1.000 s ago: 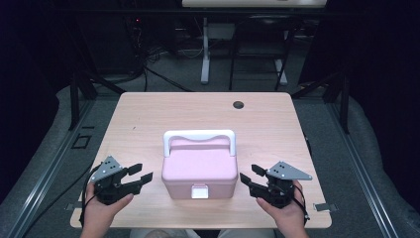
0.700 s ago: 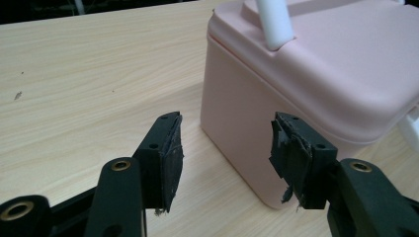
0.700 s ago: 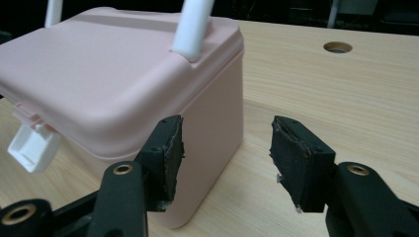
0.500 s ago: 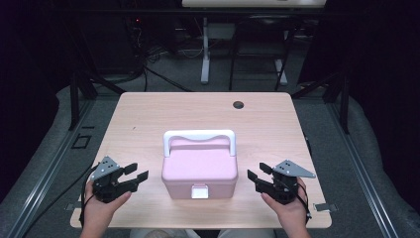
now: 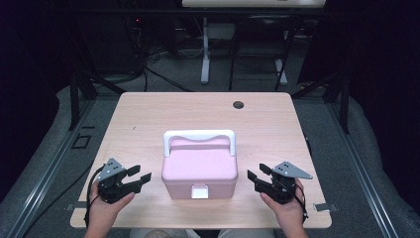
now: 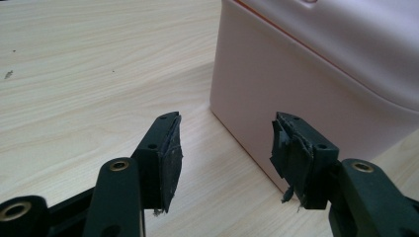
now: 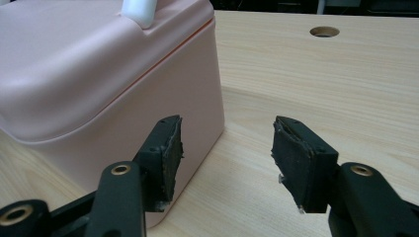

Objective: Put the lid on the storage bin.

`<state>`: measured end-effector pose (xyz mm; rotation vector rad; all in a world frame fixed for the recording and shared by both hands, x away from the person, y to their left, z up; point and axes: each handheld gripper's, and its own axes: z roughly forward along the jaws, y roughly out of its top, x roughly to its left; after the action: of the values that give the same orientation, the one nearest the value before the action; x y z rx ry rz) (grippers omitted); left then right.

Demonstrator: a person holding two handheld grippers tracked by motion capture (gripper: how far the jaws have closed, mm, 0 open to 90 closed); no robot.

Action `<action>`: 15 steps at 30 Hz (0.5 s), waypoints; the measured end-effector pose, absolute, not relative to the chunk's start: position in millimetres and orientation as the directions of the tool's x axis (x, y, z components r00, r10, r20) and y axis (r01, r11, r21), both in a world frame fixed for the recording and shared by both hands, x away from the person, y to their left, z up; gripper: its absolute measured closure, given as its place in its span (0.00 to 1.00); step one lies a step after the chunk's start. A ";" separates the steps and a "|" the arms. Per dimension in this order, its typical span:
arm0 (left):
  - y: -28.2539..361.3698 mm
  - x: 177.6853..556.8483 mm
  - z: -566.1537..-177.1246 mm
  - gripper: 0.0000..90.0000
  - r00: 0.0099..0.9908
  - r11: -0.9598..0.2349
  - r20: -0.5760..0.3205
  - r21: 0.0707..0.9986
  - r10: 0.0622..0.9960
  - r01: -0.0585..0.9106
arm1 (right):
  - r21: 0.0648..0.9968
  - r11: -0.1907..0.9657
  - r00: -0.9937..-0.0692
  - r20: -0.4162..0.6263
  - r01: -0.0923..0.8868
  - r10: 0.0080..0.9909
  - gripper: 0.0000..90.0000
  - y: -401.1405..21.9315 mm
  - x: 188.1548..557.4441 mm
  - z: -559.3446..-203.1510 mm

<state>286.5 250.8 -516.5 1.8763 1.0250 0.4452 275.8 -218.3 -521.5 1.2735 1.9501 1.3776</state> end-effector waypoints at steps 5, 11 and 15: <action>251.3 287.8 -519.8 0.49 0.595 -0.255 -0.080 0.852 0.800 0.457 | 0.901 0.095 -0.483 0.136 0.422 0.865 0.48 -214.8 276.0 -523.7; 250.7 290.6 -526.6 0.48 0.607 -0.267 -0.084 0.845 0.790 0.464 | 0.897 0.088 -0.469 0.141 0.434 0.872 0.46 -217.2 278.6 -527.7; 249.9 293.1 -530.1 0.46 0.612 -0.265 -0.075 0.855 0.788 0.445 | 0.887 0.093 -0.464 0.145 0.453 0.874 0.44 -218.4 283.6 -534.0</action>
<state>293.1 249.9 -530.1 1.9055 0.9832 0.4618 283.6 -218.4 -534.0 1.3000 1.9549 1.3361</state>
